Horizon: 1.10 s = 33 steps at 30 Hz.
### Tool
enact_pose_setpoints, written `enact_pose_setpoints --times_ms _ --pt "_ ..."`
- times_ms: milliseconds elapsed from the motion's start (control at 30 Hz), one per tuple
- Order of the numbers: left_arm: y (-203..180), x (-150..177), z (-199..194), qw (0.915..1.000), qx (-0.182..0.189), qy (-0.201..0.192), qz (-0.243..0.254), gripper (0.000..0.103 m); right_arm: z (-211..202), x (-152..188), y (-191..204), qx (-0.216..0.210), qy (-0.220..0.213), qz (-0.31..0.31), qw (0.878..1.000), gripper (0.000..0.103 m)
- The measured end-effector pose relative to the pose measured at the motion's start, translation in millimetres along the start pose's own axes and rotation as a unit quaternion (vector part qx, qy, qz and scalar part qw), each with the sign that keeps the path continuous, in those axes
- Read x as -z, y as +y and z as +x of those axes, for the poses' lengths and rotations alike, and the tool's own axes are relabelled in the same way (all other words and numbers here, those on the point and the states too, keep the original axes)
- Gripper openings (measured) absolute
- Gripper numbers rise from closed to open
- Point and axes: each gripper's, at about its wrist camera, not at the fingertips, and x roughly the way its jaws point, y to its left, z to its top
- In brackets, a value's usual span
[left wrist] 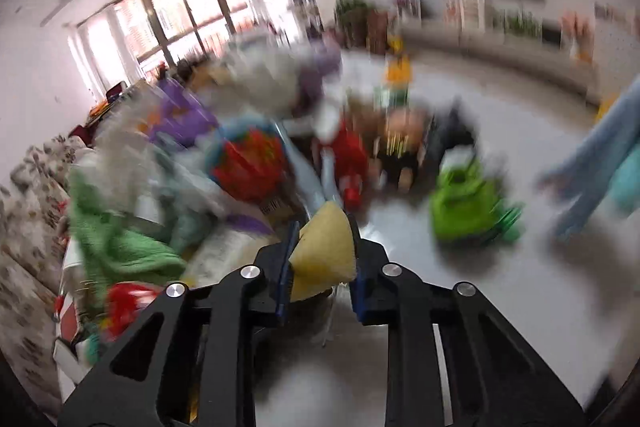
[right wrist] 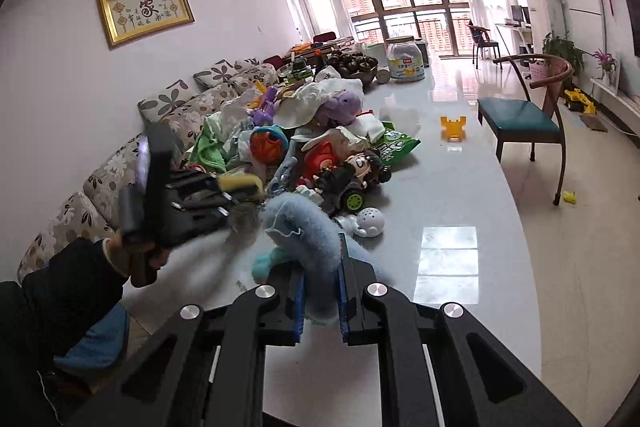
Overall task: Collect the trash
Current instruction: 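Grasp the blue plush toy with the right tool while the left tool grasps the yellow sponge, then lower the plush and sponge into the quilted bin and open both tools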
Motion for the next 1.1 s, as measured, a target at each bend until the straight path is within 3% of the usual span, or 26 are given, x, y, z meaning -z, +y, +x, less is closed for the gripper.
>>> enact_pose_setpoints --times_ms 133,200,267,400,533,633,667,833,1033,1100 --pt "12 -14 -102 0.9949 0.013 -0.091 -0.041 0.022 -8 -9 26 -0.022 -0.009 -0.016 1.0 0.012" --pt "6 -12 -134 0.9939 -0.008 -0.098 -0.049 0.022 -15 -13 50 -0.039 -0.019 -0.034 0.998 0.012" --pt "-5 -2 -165 0.993 -0.039 -0.092 -0.063 0.022 -26 -14 80 -0.062 -0.025 -0.053 0.996 0.012" --pt "-30 40 -222 0.9902 -0.052 -0.074 -0.106 0.022 -54 4 131 -0.104 -0.014 -0.089 0.99 0.012" --pt "-48 108 -252 0.9844 -0.067 -0.016 -0.162 0.022 -71 48 168 -0.124 0.044 -0.113 0.985 0.012" --pt "-55 157 -239 0.9771 -0.078 0.044 -0.193 0.022 -60 97 184 -0.102 0.106 -0.118 0.982 0.013" --pt "-56 179 -218 0.9736 -0.072 0.078 -0.202 0.022 -48 117 186 -0.098 0.134 -0.107 0.98 0.013" --pt "-48 266 -136 0.9471 -0.041 0.189 -0.256 0.022 21 186 184 -0.051 0.209 -0.075 0.974 0.013" --pt "-59 309 -81 0.9312 -0.01 0.256 -0.259 0.026 95 247 174 -0.024 0.285 -0.042 0.957 0.013" --pt "-58 315 -72 0.9265 -0.003 0.27 -0.262 0.034 107 255 173 -0.018 0.3 -0.039 0.953 0.013"
